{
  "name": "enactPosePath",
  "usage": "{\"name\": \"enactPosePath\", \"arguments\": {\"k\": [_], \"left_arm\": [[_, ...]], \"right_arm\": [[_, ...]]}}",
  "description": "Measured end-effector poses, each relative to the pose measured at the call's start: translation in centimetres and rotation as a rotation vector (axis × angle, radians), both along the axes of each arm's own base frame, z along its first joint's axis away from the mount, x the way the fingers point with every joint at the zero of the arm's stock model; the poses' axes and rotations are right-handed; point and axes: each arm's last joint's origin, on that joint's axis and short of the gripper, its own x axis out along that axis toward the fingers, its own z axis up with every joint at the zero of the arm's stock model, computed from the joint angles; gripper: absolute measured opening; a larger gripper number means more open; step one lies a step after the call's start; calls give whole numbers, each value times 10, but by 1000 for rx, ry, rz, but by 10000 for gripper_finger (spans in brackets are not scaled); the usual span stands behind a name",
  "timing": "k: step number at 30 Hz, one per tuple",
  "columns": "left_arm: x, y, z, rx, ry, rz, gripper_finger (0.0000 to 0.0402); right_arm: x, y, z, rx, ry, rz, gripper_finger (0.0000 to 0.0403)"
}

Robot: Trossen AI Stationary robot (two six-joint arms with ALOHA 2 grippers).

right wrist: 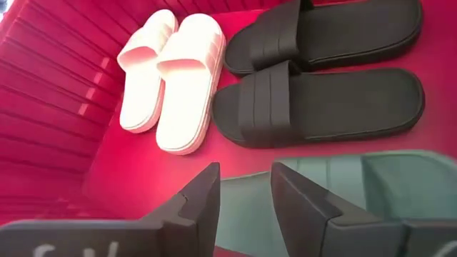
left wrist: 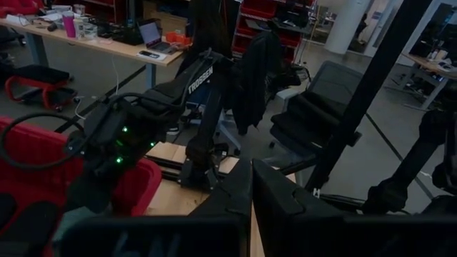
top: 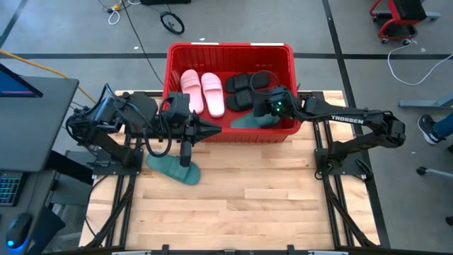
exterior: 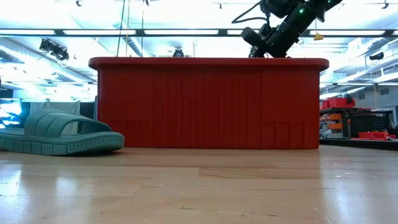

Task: Pick and place slides into bin
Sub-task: Put the green slide into the red bin

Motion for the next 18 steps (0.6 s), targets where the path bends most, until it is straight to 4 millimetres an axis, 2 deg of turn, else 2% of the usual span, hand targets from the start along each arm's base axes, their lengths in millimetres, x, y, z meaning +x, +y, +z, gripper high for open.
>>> {"name": "enactPosePath", "arguments": {"k": [5,10,14,18], "left_arm": [[0,0,-2,5,18,0,19],[-2,0,-9,26,95,-6,24],[-10,-9,-25,36,269,-92,24],[-20,-22,-48,-70,513,-112,29]], "right_arm": [[3,0,4,-3,-51,30,130],[13,9,22,-1,-238,298,130],[20,39,42,28,-413,579,130],[23,86,50,66,-451,802,130]]}}
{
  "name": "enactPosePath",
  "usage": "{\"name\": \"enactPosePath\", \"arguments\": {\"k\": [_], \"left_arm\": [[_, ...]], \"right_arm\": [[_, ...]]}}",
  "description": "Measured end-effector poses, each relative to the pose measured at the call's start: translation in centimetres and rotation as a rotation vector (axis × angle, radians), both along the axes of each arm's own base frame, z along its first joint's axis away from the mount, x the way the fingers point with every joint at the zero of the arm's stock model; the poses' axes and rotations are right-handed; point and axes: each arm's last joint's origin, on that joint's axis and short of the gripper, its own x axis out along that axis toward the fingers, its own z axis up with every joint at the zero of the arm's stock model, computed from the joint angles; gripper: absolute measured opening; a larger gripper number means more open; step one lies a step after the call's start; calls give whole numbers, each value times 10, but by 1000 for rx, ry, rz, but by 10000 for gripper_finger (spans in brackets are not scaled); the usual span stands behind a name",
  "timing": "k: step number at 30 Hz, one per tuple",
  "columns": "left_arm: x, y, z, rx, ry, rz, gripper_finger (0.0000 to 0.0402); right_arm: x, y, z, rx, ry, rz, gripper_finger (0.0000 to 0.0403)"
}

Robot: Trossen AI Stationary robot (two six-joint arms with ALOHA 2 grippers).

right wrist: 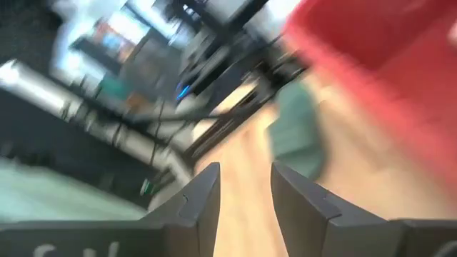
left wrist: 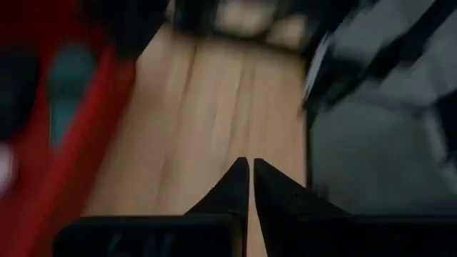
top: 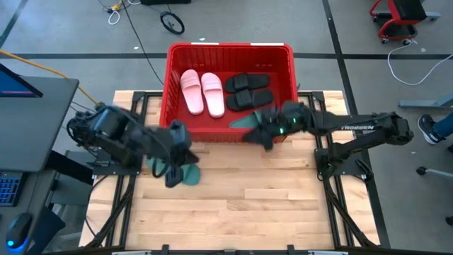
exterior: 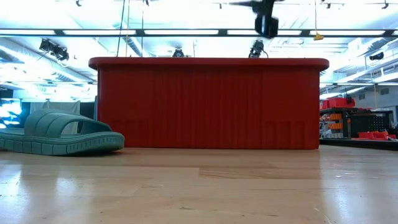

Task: Pick and place slides into bin
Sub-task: Put the green slide into the red bin

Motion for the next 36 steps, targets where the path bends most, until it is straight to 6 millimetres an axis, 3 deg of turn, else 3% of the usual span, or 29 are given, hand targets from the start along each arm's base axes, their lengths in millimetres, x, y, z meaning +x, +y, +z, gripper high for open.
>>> {"name": "enactPosePath", "arguments": {"k": [4,10,17,23,29,36], "left_arm": [[-8,-19,-26,-5,266,53,53],[10,-56,-60,-42,319,55,117],[21,-65,-146,-28,577,373,191],[12,-66,-194,-64,834,399,205],[-6,-52,-198,19,902,484,197],[-49,-22,-180,-105,677,591,195]], "right_arm": [[3,47,-2,-82,0,134,130],[5,97,-15,-173,47,147,130],[-1,124,-17,-158,52,108,130],[-5,133,-17,-161,46,130,130],[-5,133,-17,-143,49,124,130],[-5,134,-17,-143,50,125,130]]}}
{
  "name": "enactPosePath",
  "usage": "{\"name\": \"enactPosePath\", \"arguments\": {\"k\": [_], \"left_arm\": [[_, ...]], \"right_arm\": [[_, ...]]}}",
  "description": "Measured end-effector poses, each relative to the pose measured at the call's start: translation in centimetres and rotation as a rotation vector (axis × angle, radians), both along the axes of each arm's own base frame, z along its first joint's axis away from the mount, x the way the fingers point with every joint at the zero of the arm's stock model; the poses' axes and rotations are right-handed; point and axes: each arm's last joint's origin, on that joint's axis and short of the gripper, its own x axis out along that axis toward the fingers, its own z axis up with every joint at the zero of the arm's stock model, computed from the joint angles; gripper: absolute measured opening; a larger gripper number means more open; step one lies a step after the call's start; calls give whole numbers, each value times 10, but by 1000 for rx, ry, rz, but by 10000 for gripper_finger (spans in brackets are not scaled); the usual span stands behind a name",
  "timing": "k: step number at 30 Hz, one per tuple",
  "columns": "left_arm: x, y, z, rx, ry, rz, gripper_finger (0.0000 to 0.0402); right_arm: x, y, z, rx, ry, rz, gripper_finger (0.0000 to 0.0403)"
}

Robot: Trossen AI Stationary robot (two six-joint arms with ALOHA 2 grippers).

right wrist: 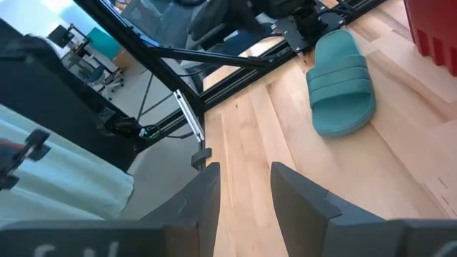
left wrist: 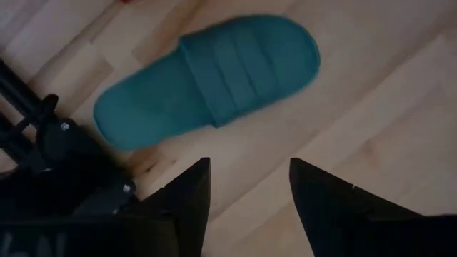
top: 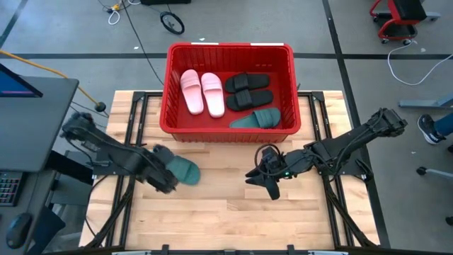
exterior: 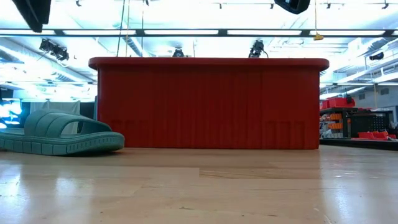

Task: Pick and place slides into bin
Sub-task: Put the green slide into the red bin

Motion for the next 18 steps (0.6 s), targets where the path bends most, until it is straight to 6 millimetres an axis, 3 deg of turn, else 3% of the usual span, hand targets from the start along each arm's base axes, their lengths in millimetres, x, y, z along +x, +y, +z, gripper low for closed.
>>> {"name": "enactPosePath", "arguments": {"k": [5,12,18], "left_arm": [[-39,25,-6,-62,-170,85,194],[-57,37,-52,-197,-444,105,196],[-71,48,-94,-134,-363,117,195]], "right_arm": [[0,0,0,-2,0,0,130],[1,-3,0,-26,-10,-71,130],[1,-5,0,-39,-17,-140,130]]}}
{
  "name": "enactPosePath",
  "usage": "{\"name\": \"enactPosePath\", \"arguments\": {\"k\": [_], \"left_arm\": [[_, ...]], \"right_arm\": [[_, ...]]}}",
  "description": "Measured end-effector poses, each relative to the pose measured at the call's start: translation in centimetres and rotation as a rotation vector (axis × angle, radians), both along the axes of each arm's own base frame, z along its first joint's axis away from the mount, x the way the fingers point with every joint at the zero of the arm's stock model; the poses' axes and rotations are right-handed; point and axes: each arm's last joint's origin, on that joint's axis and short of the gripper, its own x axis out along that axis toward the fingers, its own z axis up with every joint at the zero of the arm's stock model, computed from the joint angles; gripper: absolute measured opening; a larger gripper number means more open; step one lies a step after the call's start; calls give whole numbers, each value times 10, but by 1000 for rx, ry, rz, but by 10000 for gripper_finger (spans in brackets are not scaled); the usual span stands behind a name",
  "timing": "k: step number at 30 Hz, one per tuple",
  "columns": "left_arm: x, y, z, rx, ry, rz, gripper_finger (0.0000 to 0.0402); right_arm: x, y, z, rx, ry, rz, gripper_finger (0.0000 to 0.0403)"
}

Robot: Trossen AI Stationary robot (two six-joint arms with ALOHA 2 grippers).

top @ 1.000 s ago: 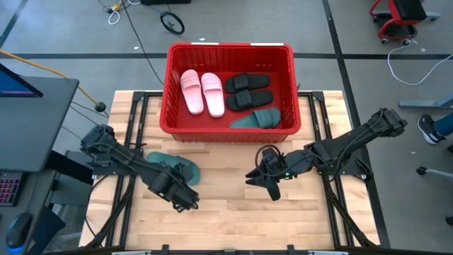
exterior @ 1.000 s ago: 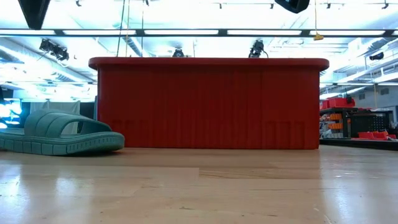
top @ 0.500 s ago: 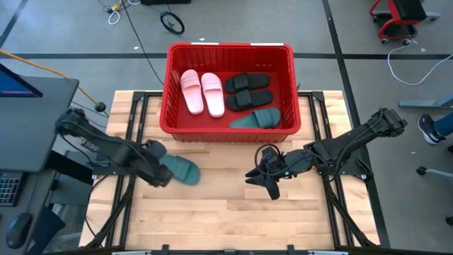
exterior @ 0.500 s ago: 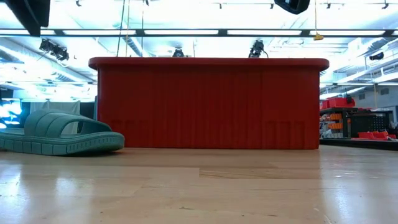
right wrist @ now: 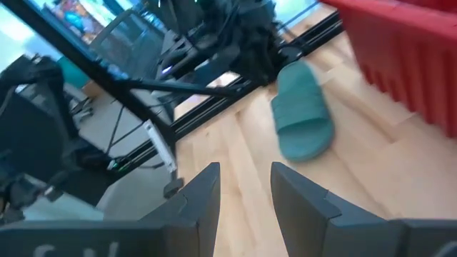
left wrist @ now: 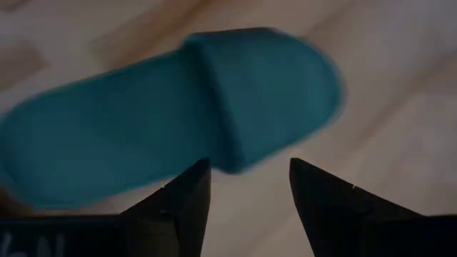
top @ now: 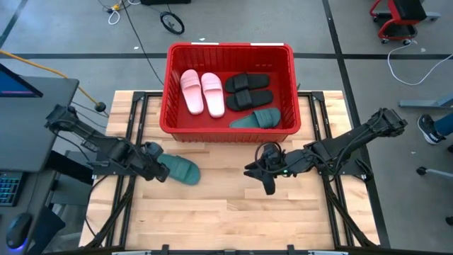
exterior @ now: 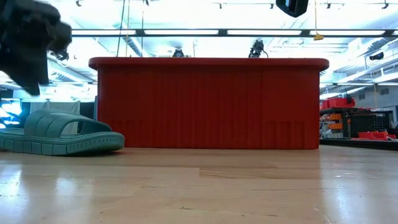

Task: Pick and place slides into bin
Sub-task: Put the green slide into the red bin

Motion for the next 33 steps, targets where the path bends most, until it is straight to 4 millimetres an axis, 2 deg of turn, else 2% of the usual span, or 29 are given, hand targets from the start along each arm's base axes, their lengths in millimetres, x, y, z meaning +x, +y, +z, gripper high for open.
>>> {"name": "enactPosePath", "arguments": {"k": [6,13,17,24,33], "left_arm": [[-3,10,-33,34,51,54,191],[8,12,-53,-35,-83,59,194],[11,14,-54,-48,-110,73,187],[19,12,-40,-76,-178,74,179],[22,10,-37,-104,-221,82,184]], "right_arm": [[0,-3,0,-15,-12,-89,130],[0,-3,0,-9,-14,-95,130],[0,-3,1,-7,-15,-96,130],[0,-3,0,14,-14,-103,130],[0,-3,0,11,-12,-102,130]]}}
